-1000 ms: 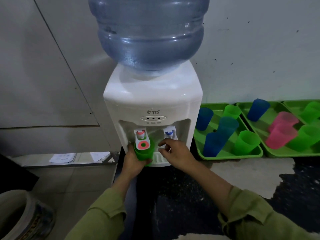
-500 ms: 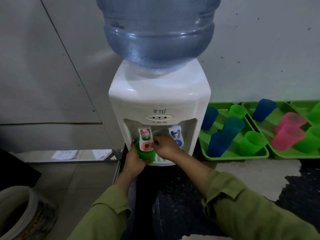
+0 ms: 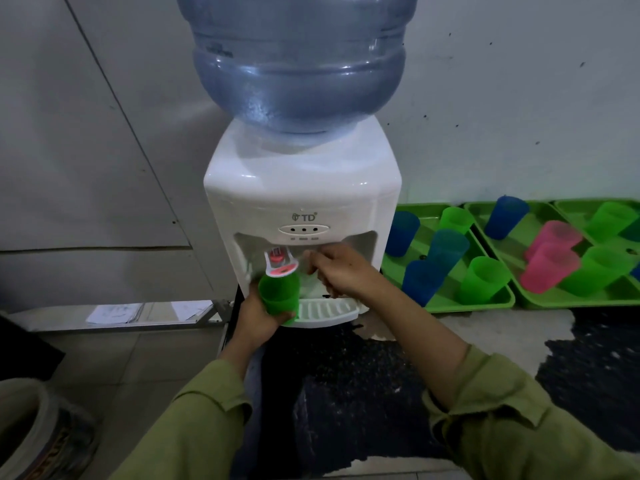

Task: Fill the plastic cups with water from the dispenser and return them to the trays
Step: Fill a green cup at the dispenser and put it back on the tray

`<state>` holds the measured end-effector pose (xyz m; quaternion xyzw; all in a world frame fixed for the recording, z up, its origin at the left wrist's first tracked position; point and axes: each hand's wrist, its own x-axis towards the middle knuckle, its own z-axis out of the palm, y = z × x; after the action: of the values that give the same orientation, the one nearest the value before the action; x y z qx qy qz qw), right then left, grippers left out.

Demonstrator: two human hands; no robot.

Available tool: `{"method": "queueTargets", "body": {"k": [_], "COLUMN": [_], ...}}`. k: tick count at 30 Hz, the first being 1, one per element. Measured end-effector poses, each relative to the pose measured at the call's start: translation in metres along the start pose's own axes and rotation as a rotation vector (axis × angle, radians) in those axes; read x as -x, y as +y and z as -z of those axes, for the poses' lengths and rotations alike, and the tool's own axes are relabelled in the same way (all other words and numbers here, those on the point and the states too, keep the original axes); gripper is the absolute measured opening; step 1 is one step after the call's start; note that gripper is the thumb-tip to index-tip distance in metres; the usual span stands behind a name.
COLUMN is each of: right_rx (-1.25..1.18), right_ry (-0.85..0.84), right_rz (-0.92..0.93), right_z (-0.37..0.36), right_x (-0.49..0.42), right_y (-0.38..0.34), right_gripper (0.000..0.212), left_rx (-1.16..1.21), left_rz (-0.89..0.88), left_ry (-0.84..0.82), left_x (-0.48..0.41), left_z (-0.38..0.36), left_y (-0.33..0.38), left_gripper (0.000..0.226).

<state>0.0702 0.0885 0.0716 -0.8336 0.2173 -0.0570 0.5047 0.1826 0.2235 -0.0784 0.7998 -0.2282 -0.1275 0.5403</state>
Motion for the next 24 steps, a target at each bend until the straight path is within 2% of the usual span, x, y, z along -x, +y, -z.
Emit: {"method": "queueTargets", "body": {"k": [3, 6, 9, 12, 14, 17, 24], "right_rx": [0.178, 0.318, 0.333, 0.292, 0.24, 0.173, 0.201], "right_ry": [0.144, 0.327, 0.523, 0.634, 0.642, 0.555, 0.48], "right_rz": [0.043, 0.045, 0.029, 0.043, 0.043, 0.07, 0.087], "right_z": [0.014, 0.029, 0.04, 0.047, 0.05, 0.056, 0.054], "right_x": [0.007, 0.011, 0.015, 0.015, 0.01, -0.001, -0.009], "right_y": [0.014, 0.029, 0.042, 0.049, 0.048, 0.044, 0.05], "right_gripper": [0.037, 0.029, 0.023, 0.035, 0.049, 0.061, 0.041], "left_rx": [-0.023, -0.053, -0.06, -0.052, -0.046, -0.045, -0.001], "left_rz": [0.003, 0.011, 0.03, 0.029, 0.033, 0.033, 0.073], "left_ry": [0.004, 0.02, 0.021, 0.03, 0.033, 0.037, 0.031], "left_x": [0.001, 0.002, 0.002, 0.001, 0.001, 0.0, -0.002], "left_z": [0.0, 0.0, -0.002, -0.001, -0.001, -0.002, -0.003], "left_y": [0.0, 0.002, 0.004, 0.001, 0.0, 0.0, -0.004], "left_gripper": [0.095, 0.09, 0.088, 0.087, 0.087, 0.086, 0.088]}}
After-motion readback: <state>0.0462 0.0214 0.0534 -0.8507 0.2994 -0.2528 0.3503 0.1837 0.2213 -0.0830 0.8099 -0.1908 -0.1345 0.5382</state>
